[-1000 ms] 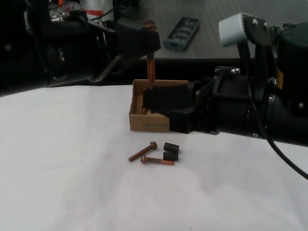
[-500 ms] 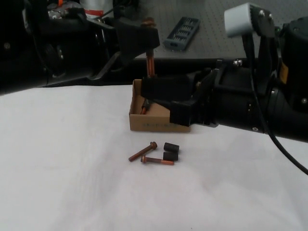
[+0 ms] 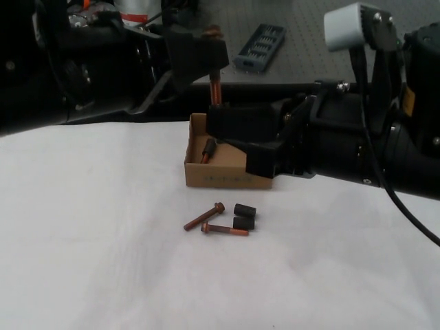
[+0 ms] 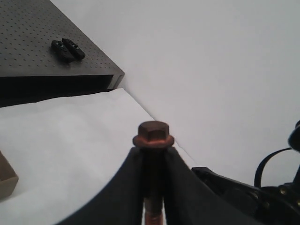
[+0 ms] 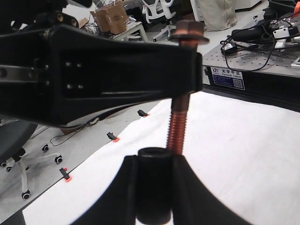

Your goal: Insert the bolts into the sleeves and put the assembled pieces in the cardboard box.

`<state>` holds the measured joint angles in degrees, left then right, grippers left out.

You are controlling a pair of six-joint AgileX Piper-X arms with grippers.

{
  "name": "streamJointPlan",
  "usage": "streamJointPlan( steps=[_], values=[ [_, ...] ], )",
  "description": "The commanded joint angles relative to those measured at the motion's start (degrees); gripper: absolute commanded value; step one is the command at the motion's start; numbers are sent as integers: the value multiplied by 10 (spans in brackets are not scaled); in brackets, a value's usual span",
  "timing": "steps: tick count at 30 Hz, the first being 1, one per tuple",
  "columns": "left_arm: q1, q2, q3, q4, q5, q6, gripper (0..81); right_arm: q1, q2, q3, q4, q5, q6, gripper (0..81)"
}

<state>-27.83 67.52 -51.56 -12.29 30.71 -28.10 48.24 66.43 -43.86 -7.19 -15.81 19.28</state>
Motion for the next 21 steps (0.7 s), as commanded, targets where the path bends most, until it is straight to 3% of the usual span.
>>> streamJointPlan(
  steps=[1,21],
  values=[
    [1,-7,-3,-16,10,-12,6,-4,-1,-3,-4,-8,-5,19],
    [1,-7,-3,-16,20,-36,6,-4,-1,-3,26,-21,-16,19]
  ],
)
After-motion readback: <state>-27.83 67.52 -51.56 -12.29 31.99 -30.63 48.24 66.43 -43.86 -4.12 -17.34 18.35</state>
